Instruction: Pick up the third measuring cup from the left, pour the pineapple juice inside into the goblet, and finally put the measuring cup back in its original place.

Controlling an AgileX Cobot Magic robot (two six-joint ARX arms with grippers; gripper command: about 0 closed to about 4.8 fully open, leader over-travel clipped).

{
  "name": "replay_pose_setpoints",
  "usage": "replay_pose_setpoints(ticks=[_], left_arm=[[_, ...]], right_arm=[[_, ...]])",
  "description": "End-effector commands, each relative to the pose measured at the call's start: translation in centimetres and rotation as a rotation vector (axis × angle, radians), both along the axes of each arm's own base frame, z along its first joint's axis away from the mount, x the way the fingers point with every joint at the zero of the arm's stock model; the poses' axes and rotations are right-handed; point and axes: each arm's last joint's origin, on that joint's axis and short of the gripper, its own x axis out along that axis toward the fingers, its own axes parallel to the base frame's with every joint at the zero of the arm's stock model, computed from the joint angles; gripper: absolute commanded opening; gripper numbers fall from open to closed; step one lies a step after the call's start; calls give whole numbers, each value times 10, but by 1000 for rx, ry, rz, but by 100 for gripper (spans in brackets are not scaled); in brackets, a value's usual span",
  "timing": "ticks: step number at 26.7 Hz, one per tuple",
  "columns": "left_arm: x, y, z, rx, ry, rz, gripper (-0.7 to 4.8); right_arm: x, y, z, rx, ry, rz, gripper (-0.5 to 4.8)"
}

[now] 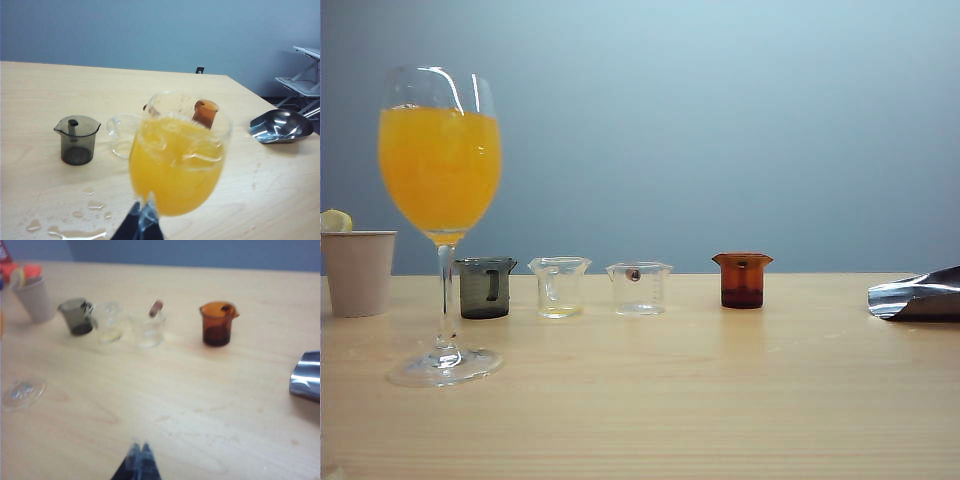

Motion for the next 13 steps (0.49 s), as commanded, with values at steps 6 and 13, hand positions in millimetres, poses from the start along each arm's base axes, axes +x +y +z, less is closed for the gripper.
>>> replay_pose_setpoints(ticks=[6, 13], left_arm=[[13, -3, -31, -24, 8, 28, -6], [18, -2, -51, 1, 35, 114, -6]], right_arm=[[2, 1, -25, 7, -8, -20, -4], [7, 0, -39, -9, -16, -128, -4]])
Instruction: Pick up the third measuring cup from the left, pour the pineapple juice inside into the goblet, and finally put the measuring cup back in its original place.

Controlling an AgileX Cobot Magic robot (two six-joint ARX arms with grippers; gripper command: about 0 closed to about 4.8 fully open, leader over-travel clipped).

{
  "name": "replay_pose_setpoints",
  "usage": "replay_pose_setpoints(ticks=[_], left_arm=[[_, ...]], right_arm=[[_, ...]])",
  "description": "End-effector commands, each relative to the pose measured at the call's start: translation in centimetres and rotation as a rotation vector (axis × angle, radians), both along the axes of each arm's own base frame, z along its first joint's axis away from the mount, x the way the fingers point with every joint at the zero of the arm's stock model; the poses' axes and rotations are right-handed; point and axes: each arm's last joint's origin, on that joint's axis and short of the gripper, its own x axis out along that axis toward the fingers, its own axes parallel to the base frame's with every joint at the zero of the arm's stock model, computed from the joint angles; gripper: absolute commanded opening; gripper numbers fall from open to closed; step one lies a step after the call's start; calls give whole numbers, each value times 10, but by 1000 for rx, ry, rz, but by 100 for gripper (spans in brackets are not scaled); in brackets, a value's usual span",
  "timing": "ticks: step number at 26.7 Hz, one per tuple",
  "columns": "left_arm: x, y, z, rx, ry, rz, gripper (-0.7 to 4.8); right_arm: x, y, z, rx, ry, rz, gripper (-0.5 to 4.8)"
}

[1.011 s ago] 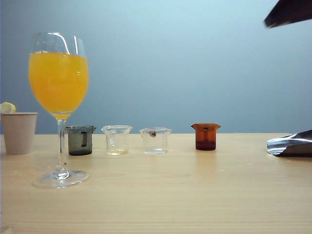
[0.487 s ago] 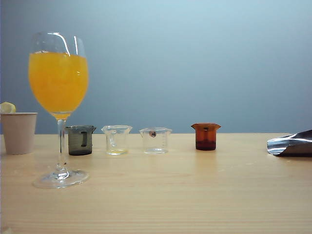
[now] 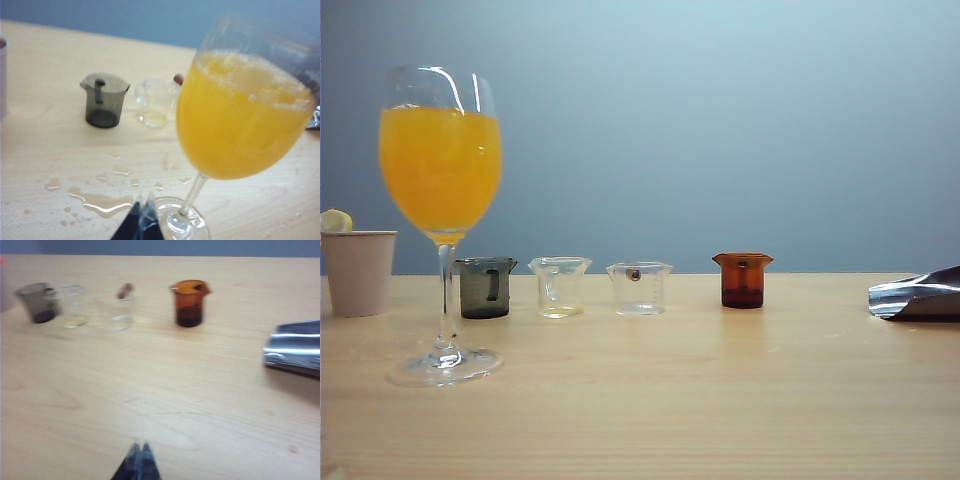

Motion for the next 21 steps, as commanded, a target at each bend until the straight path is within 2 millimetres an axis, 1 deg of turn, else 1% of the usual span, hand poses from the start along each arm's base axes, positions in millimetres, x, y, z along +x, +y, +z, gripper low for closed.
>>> replay_pose_setpoints(ticks=[1, 3, 5, 7, 10, 14, 16, 18, 21], left_arm=[[0, 1, 3, 6, -25, 34, -6], [0, 1, 3, 0, -15, 34, -5], [-1, 0, 0, -11, 22, -2, -5], [-1, 0, -2, -3, 44, -6, -5], [-1, 0, -3, -1, 50, -6, -5], [-1, 0, -3, -1, 50, -6, -5], [-1, 0, -3, 1, 51, 0, -5], [-1, 0, -3, 1, 52, 2, -5], [-1, 0, -3, 0, 50, 2, -5]], right_arm=[[2, 1, -4, 18, -26, -20, -4], [3, 1, -6, 14, -14, -20, -4], [2, 1, -9, -3, 10, -23, 17], [2, 0, -11, -9, 27, -21, 23], [2, 1, -9, 94, 53, -13, 23], [2, 2, -7, 103, 30, -15, 23], [2, 1, -6, 64, 8, -15, 23], [4, 1, -8, -3, -49, -28, 23], [5, 1, -15, -122, -79, -50, 23]])
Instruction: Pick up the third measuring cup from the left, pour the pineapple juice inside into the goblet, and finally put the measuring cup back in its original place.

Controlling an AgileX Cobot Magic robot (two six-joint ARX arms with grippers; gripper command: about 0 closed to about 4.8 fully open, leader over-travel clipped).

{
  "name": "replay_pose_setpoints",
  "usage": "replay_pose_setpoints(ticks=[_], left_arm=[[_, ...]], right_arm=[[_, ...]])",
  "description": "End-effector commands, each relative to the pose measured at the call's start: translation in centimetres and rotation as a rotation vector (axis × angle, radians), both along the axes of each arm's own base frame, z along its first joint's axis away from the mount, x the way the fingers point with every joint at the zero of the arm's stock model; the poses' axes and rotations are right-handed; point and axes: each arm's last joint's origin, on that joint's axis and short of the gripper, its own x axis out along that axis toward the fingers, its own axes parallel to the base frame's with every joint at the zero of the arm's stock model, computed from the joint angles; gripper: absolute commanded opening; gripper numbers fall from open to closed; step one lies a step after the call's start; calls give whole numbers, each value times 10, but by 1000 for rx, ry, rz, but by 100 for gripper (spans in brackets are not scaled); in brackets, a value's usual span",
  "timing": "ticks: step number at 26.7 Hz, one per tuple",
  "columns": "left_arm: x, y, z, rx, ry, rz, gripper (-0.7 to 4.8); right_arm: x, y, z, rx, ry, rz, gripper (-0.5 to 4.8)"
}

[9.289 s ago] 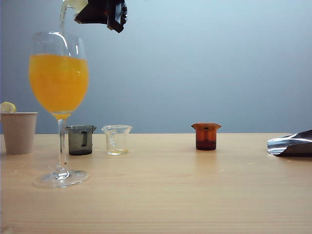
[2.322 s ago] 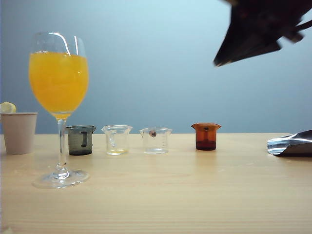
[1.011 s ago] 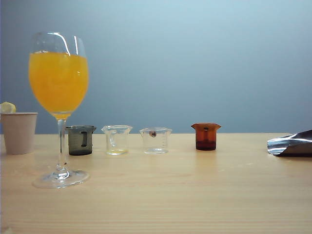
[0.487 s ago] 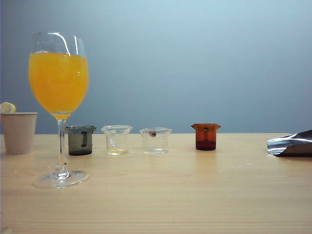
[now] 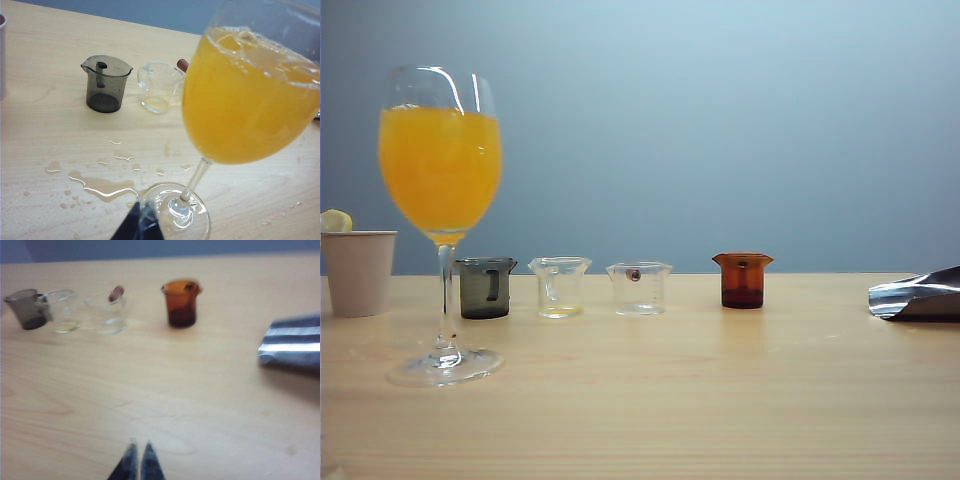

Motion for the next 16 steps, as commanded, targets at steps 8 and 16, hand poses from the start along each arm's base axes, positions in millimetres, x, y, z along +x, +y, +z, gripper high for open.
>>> replay_pose_setpoints(ticks=[8, 16], left_arm=[[0, 0, 2, -4, -9, 9, -5], [4, 17, 2, -4, -9, 179, -5]], right_arm=[[1, -1, -1, -26, -32, -32, 23], [2, -1, -1, -26, -32, -39, 23]])
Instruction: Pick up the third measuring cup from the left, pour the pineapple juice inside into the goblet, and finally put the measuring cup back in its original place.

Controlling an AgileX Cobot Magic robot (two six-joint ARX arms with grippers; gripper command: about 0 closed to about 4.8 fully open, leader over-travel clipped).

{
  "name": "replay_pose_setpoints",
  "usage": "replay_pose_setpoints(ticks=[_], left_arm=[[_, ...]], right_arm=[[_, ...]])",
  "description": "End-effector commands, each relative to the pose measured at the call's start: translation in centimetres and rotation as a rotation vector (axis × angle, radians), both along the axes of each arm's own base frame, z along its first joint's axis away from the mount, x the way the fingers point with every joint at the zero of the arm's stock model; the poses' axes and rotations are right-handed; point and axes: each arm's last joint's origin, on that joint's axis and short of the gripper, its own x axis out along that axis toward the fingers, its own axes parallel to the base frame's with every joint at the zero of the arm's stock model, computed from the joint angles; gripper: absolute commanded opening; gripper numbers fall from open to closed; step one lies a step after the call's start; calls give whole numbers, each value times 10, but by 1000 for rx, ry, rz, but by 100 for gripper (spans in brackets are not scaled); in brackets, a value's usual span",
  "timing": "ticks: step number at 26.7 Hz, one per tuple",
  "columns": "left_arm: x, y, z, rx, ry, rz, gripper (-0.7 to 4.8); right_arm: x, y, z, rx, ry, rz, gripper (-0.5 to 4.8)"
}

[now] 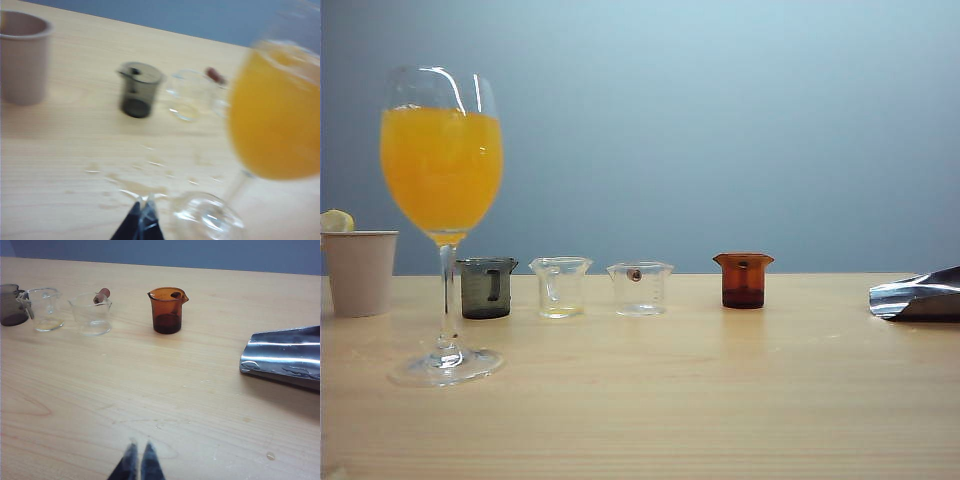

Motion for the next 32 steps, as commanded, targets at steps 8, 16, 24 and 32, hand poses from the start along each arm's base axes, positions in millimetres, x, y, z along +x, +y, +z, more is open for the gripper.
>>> replay_pose_setpoints(ticks=[8, 16, 24, 32], left_arm=[[3, 26, 2, -1, -11, 284, -5], [3, 27, 2, -2, -12, 292, -5], [3, 30, 10, 88, -106, 372, -5], [3, 30, 8, 89, -91, 372, -5]], right_arm=[[10, -23, -1, 17, 0, -213, 23], [12, -39, -1, 15, -2, -393, 23], [12, -39, -1, 16, 1, -379, 23], [12, -39, 2, -53, -43, -369, 23]])
